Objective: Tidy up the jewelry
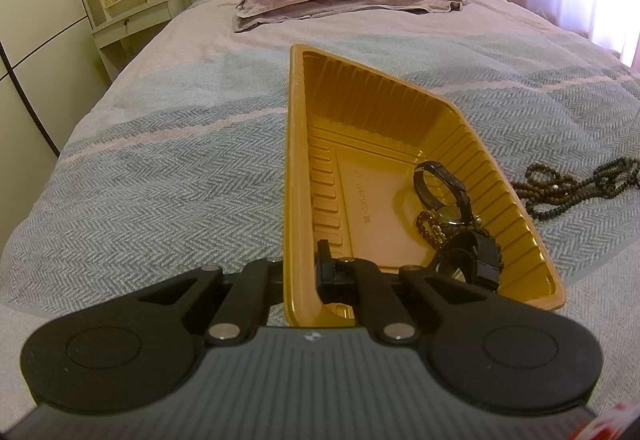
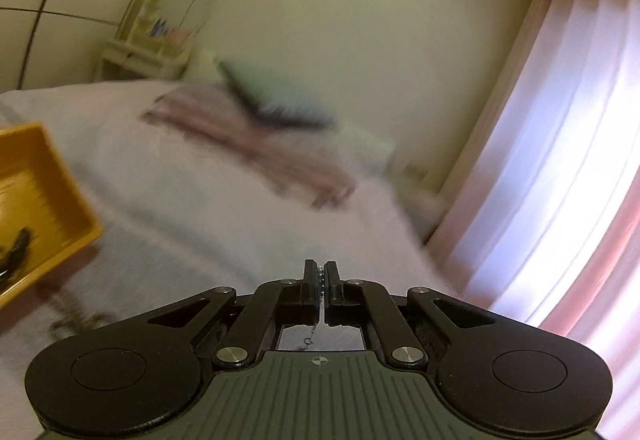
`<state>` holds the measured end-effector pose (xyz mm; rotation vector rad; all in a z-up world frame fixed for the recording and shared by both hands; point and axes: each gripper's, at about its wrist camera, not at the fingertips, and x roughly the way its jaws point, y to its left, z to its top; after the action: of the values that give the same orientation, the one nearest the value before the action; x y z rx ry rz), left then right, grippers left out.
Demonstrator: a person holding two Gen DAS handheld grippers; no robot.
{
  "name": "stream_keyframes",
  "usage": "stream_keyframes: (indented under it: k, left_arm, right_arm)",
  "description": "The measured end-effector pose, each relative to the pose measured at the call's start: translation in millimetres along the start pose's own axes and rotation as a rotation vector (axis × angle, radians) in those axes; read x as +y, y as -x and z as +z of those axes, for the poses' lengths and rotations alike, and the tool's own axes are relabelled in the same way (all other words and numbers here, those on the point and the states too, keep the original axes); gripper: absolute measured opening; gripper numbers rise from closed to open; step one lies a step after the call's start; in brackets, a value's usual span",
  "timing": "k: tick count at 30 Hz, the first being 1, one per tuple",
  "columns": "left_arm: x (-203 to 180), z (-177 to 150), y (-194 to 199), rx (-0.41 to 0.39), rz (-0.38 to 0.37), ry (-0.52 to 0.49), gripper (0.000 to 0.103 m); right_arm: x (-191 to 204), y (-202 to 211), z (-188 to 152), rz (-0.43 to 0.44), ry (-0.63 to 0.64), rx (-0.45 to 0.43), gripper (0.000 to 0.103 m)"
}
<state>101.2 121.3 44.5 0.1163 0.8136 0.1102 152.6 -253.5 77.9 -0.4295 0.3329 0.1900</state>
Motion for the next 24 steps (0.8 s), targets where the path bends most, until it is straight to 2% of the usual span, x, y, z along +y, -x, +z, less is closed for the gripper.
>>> stream_keyframes:
  k: [8,11,13,15,17,19,22,24]
  left_arm:
    - [-1,0,0,-0.002,0.001,-0.008,0.004]
    - [-1,0,1,-0.003,0.001,-0.011,0.004]
    - [-1,1,1,-0.004,0.000,-0.013,0.004]
    - [-1,1,1,-0.004,0.000,-0.014,0.005]
    - [0,1,1,-0.004,0.000,-0.014,0.005]
    - [0,0,1,-0.002,0.001,-0.011,0.005]
    - [-1,0,0,0.003,0.003,-0.010,0.004]
    - [-1,0,1,0.005,0.004,-0.007,0.004]
  right_arm:
    - [26,-14,-65,0.257,-0.093,0.266,0.002]
    - [31,-11,-79,0.317,-0.136,0.324,0.003]
    - [26,-12,-84,0.318,-0.174,0.322,0.016]
    - [17,-13,-86,0.260,-0.194,0.314,0.025]
    - [5,-24,-87,0.222,-0.217,0.312,0.028]
    - [2,-38,-91,0.195,-0.156,0.335,0.028]
    - [16,-57,-102,0.156,0.118,0.369,0.028]
    - [25,-63,-112,0.174,0.246,0.366,0.028]
